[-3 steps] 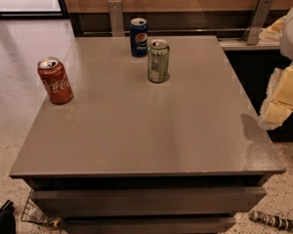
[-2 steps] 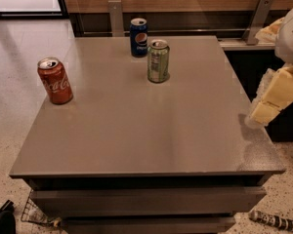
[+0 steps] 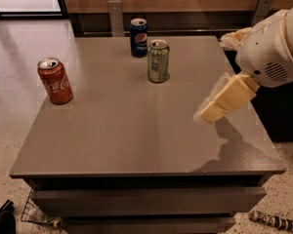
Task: Pick coke can
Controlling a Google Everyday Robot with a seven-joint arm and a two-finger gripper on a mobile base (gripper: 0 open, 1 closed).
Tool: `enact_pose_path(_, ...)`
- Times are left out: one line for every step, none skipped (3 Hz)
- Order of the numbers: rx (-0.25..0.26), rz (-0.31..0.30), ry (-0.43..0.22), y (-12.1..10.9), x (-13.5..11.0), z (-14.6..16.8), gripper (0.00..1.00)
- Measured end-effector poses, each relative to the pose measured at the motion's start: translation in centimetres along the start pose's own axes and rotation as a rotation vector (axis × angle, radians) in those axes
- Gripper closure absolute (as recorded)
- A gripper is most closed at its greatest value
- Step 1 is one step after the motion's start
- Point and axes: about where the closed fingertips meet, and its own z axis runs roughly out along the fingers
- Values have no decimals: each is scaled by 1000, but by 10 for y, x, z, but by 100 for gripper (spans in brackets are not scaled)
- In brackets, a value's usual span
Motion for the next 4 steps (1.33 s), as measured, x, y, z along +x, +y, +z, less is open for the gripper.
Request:
enact_pose_path(-28,29,-250,14,-51,35,0)
enact_pose_path(-46,62,-374,19,-77,59,0)
enact_pose_path(-78,115,-470,28,-103,87,0)
enact_pose_path(-77,115,-469,28,-104,88,0)
